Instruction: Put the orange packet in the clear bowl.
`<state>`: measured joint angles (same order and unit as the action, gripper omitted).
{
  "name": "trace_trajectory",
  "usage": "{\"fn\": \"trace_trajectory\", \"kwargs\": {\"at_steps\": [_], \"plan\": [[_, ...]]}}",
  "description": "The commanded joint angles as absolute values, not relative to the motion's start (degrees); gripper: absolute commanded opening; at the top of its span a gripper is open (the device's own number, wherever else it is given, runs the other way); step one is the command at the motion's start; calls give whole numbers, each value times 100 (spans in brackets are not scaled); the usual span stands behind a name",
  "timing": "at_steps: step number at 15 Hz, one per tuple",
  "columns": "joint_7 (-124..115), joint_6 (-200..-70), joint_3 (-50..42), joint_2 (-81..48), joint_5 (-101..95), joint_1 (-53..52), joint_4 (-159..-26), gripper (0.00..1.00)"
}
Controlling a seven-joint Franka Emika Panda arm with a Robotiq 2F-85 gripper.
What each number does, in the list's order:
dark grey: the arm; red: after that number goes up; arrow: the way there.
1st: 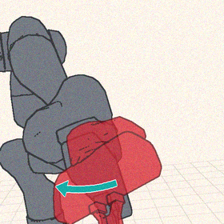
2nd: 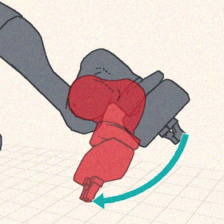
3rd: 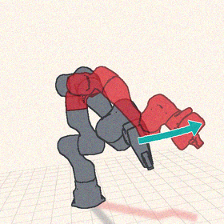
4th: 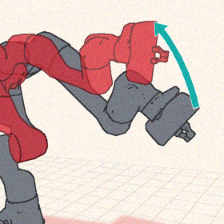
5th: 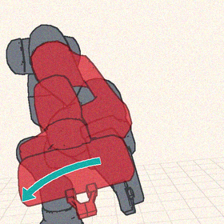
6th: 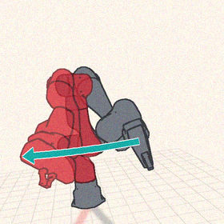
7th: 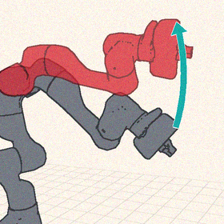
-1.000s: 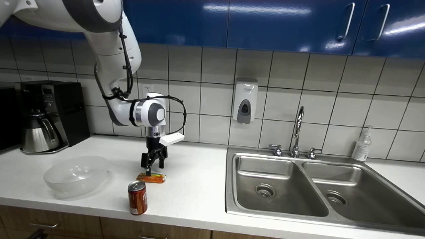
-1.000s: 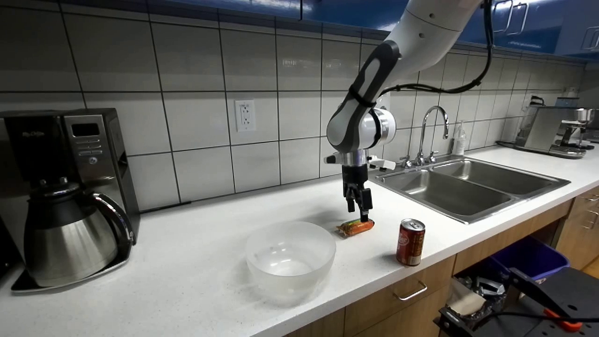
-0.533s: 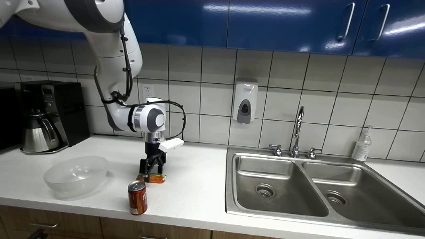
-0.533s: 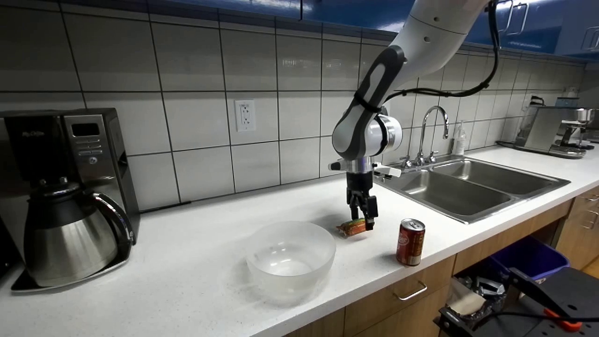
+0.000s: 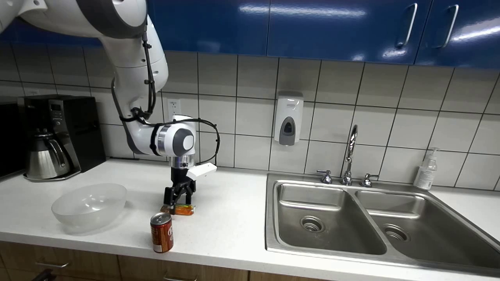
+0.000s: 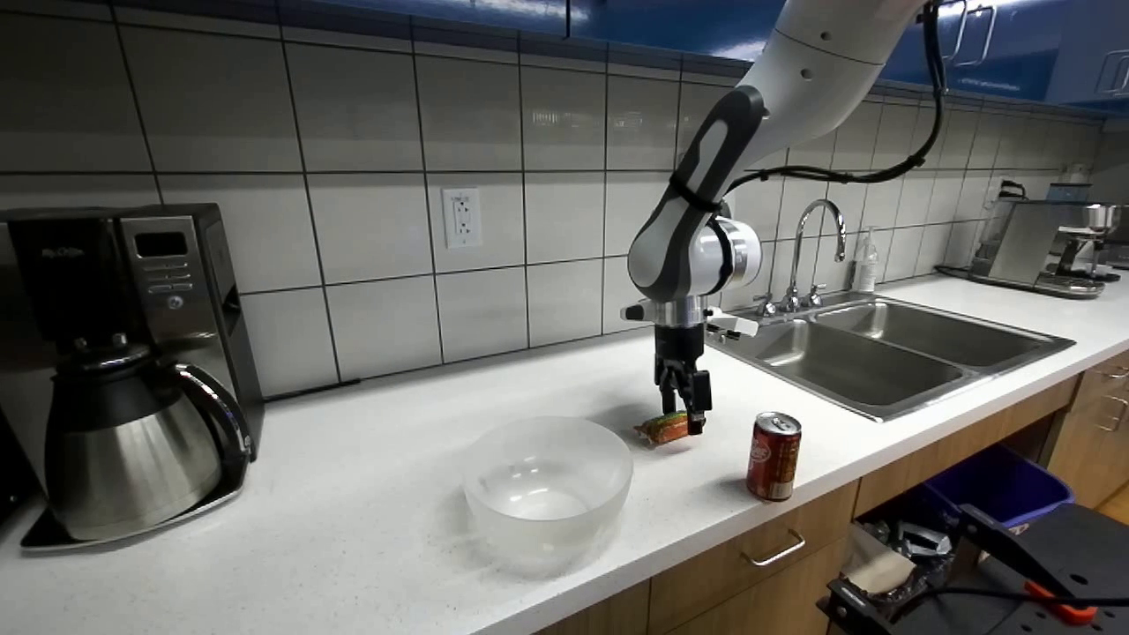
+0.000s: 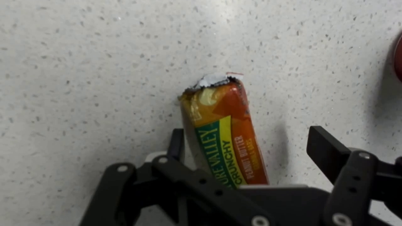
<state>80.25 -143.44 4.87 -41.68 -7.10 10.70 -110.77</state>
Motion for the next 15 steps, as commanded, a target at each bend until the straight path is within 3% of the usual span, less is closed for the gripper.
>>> {"fn": "trace_trajectory", "kwargs": {"at_steps": [1, 10, 11, 12, 15], "plan": [[8022, -14328, 492, -4177, -713, 1072, -11058, 100], [8058, -14378, 483, -4140, -787, 1030, -11112, 100], [8078, -14385, 479, -4116, -812, 1019, -11121, 75], [8053, -14416, 461, -4094, -837, 996, -11144, 74], [8068, -14462, 455, -4081, -911, 968, -11162, 49]]}}
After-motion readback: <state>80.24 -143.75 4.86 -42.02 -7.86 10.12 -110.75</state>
